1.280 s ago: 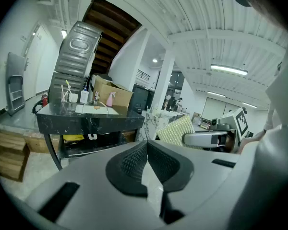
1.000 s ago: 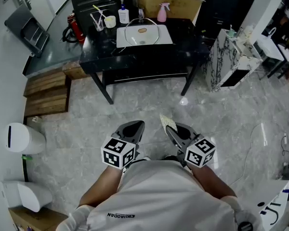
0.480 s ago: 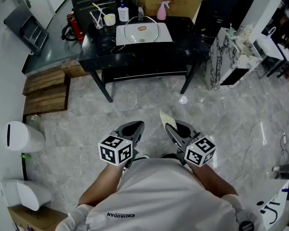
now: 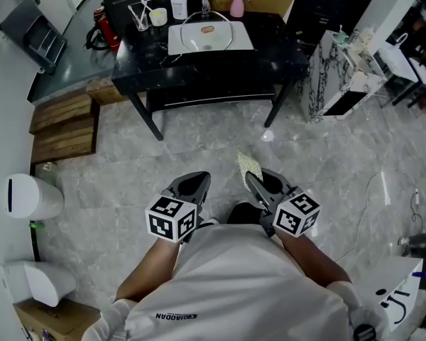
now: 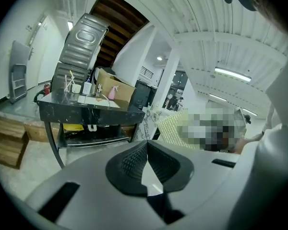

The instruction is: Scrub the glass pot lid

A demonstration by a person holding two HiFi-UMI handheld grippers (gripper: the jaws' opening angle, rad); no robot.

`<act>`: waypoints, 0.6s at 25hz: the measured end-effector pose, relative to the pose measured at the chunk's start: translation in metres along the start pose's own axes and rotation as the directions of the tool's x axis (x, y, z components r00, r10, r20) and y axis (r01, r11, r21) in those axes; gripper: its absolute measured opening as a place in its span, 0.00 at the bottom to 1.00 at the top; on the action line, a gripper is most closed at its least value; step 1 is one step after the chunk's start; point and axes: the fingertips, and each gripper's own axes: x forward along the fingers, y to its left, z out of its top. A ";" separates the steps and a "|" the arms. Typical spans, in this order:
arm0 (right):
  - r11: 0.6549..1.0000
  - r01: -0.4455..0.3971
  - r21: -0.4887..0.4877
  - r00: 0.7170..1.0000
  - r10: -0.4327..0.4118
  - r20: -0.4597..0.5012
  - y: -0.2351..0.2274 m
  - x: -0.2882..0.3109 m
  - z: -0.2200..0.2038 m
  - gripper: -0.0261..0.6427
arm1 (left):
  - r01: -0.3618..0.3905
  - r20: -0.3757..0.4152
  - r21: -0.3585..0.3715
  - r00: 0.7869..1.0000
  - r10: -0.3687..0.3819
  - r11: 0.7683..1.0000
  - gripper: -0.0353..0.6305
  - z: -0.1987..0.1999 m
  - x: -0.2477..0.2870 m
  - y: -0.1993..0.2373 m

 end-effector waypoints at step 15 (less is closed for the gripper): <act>0.994 0.025 0.102 1.000 -0.025 0.002 -0.063 0.052 0.013 0.17 | -0.063 -0.024 -0.007 0.998 0.062 0.998 0.08 0.017 0.042 0.050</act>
